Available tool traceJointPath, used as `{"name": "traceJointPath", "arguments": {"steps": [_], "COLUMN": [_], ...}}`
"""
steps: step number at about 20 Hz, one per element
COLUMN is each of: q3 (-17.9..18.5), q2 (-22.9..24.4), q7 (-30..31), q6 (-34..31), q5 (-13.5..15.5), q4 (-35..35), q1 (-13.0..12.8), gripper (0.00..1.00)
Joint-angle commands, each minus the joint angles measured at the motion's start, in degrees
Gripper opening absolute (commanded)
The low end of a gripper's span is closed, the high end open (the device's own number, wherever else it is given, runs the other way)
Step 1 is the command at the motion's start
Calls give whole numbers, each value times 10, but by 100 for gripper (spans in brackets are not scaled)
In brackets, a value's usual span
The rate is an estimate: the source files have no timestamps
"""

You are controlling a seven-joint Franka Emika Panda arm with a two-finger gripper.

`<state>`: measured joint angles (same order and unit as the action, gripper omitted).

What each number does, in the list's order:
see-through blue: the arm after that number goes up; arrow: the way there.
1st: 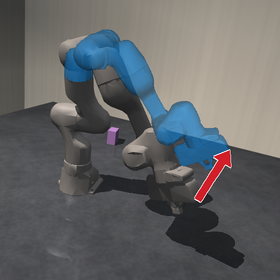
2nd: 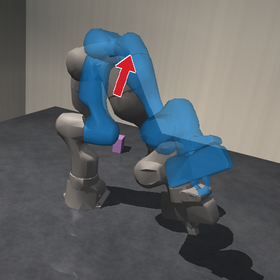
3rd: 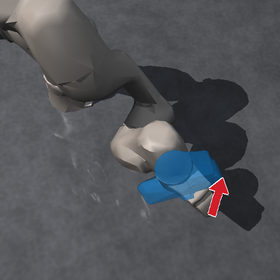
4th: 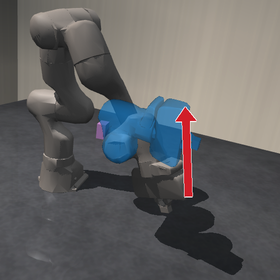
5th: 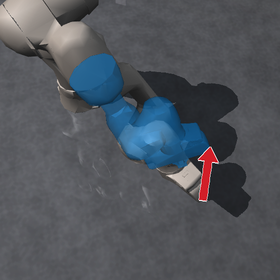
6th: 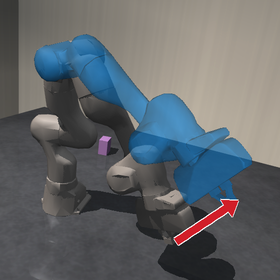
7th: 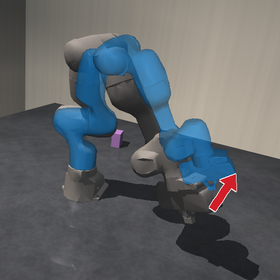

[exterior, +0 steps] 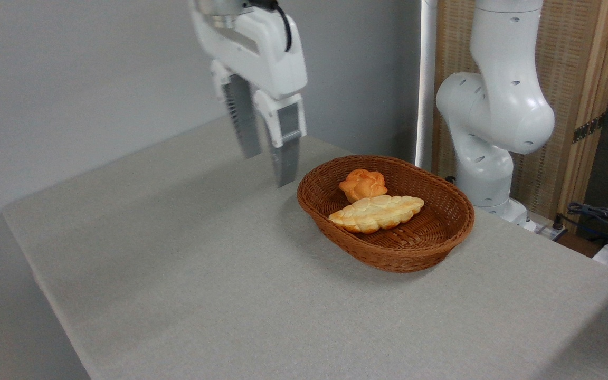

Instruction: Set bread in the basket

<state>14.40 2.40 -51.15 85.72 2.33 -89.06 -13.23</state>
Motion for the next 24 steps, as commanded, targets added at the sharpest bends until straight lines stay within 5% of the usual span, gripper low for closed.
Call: {"name": "traceJointPath", "arguments": {"steps": [1,4,7,12,24], "q3": [-1,-23,-145,-152,-157], "q2": [-18,-18,-18,-15,-8], "q7": [69,68,72,71,68], "q6": [30,29,30,72,53], "q5": [6,5,-5,-9,-7], "q4": [27,22,3,-14,-30], "q1": [-4,1,92,126,134], "gripper": [100,100,100,100,100]}}
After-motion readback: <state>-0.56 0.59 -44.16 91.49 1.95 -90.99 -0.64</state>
